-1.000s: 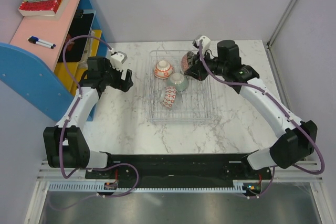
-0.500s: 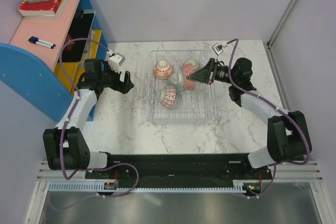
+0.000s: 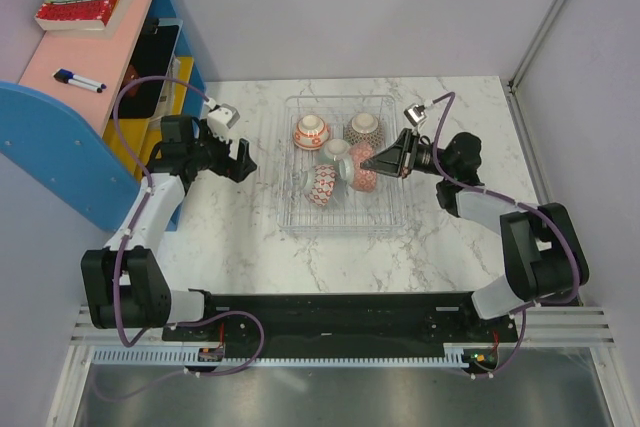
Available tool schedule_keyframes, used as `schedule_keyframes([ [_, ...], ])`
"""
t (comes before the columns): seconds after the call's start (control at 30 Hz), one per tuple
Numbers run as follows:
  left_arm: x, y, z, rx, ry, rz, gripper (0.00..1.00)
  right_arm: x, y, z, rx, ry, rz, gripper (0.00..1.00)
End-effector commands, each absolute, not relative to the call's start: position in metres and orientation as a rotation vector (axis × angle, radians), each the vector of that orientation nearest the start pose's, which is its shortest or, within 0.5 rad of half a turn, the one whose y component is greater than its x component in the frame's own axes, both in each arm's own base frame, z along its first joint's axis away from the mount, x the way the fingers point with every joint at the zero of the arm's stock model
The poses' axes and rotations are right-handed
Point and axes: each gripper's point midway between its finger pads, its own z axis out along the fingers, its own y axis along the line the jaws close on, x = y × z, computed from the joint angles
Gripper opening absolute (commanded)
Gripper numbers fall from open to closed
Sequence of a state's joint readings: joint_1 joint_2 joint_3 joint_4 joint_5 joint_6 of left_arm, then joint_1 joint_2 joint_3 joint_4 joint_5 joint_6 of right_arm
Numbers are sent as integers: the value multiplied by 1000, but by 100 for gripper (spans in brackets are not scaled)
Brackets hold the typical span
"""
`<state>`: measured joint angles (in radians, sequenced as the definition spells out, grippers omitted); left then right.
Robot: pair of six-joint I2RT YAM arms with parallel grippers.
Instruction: Load the bowls into the dish rack
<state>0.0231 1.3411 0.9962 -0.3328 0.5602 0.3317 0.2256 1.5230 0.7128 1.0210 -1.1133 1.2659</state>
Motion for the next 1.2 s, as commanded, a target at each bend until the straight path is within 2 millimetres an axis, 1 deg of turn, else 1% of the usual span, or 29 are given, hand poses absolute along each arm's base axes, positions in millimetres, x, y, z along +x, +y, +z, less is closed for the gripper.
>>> schedule_keyframes([
  [0.0,368,-77,185,639,2000,-427,98,292,241,262,-311,1721,1843,0],
  [0.17,367,-78,191,642,1983,-429,98,303,242,242,-251,1763,1853,0],
  [0.37,366,-77,192,642,1979,-424,98,311,243,231,-202,1779,1872,0],
  [0.6,365,-78,192,648,1974,-424,98,320,236,216,-130,1803,1855,0],
  [0.83,365,-78,191,651,1970,-421,98,329,233,199,-77,1840,1856,0],
  [1.03,366,-78,191,654,1969,-419,98,333,232,185,-37,1872,1862,0],
  [1.17,366,-78,191,658,1967,-418,98,336,228,177,-10,1894,1845,0],
])
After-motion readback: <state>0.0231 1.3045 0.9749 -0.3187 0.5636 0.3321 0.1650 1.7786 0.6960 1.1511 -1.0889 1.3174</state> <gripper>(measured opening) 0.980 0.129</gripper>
